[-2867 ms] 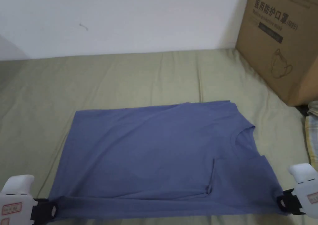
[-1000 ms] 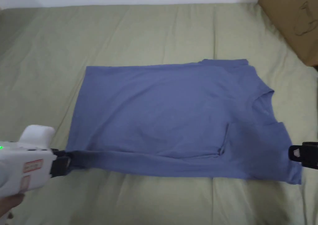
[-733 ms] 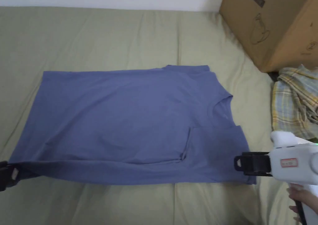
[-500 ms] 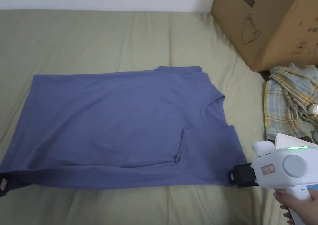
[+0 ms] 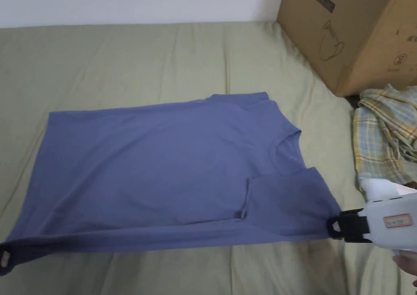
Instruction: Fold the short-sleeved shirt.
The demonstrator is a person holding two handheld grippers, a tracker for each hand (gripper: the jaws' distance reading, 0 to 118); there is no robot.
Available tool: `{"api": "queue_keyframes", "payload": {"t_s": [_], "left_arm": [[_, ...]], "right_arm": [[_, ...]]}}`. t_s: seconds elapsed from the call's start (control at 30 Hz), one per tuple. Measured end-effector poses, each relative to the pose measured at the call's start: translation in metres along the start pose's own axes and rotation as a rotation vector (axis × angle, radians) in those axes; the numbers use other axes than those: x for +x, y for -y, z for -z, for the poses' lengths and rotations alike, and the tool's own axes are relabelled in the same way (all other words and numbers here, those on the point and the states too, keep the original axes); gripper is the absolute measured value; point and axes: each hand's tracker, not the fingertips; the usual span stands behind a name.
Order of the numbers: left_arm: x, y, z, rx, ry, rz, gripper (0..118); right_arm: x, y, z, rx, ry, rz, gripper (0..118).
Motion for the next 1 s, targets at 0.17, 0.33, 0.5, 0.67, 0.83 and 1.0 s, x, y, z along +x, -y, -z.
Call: {"api": "queue_keyframes", "payload": {"t_s": [0.17,0.33,0.5,0.67,0.83,1.0], "left_arm": [[-0.004,-0.041,0.001,0.06,0.013,-0.011,3],[-0.011,-0.106,0.05,0.059,-0.033,0.065,3],[-0.03,-0.15,0.125,-0.019,-0.034,0.023,3],[-0.036,-0.154,0.176,-0.078,-0.056,0.021,15],[-0.04,-0.146,0.17,-0.056,-0.04,-0.031,110],[-0.034,-0.13,0.132,0.004,-0.061,0.01,113]], "right_arm": [[-0.002,-0.046,-0.023,0.038,-0.065,0.038,7],[0.002,-0.132,0.003,0.031,-0.101,0.12,7],[0.001,-0.203,0.08,-0.083,-0.029,0.158,7],[0.008,-0.215,0.136,-0.112,0.015,0.243,11],[0.003,-0.196,0.123,0.01,0.071,0.259,118],[-0.003,-0.169,0.075,0.18,0.085,0.198,118]]}}
